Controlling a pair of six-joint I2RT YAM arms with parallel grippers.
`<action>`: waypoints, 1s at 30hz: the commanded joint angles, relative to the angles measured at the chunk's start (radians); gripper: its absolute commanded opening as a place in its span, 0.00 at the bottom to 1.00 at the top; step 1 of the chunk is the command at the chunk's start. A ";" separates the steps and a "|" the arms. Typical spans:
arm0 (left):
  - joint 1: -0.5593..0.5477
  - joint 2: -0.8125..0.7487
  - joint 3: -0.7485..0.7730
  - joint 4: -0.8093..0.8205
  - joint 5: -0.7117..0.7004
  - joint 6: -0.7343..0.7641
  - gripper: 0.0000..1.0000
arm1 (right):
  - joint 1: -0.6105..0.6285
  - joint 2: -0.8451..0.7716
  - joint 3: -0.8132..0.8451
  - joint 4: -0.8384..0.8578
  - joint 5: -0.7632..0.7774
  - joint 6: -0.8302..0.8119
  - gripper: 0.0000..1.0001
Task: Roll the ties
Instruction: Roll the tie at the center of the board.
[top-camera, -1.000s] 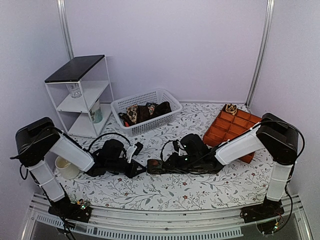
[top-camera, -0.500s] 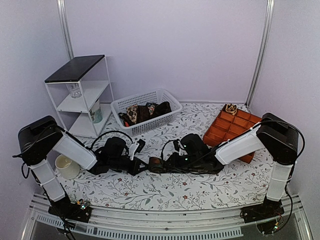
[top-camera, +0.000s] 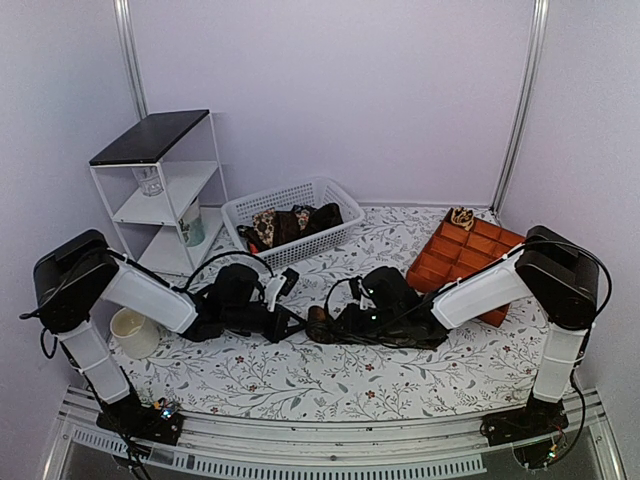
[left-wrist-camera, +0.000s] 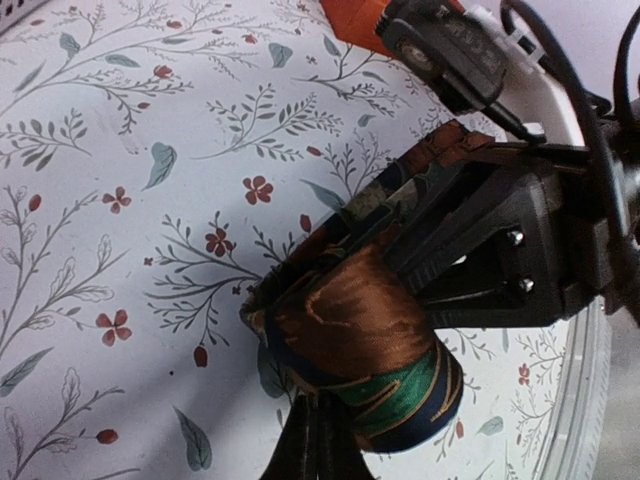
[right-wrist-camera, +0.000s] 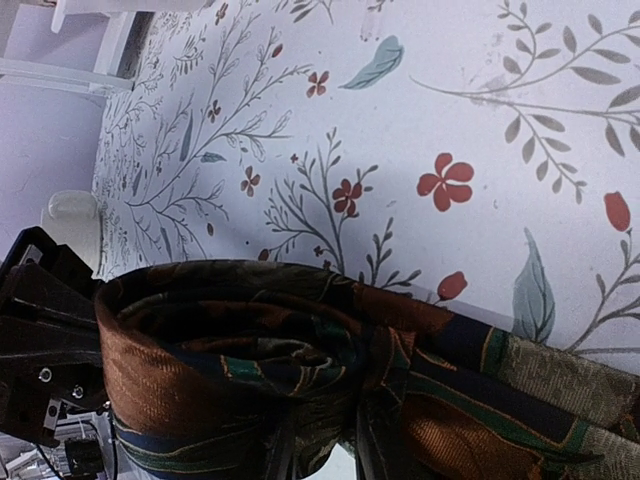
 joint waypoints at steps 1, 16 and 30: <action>-0.030 0.003 0.037 0.004 0.027 0.003 0.00 | -0.009 -0.047 -0.028 -0.064 0.060 -0.017 0.22; -0.047 0.040 0.099 -0.051 0.022 -0.011 0.00 | -0.028 -0.070 -0.062 -0.041 0.084 -0.034 0.20; -0.069 0.070 0.166 -0.104 -0.021 -0.040 0.03 | -0.031 -0.103 -0.089 -0.037 0.105 -0.047 0.19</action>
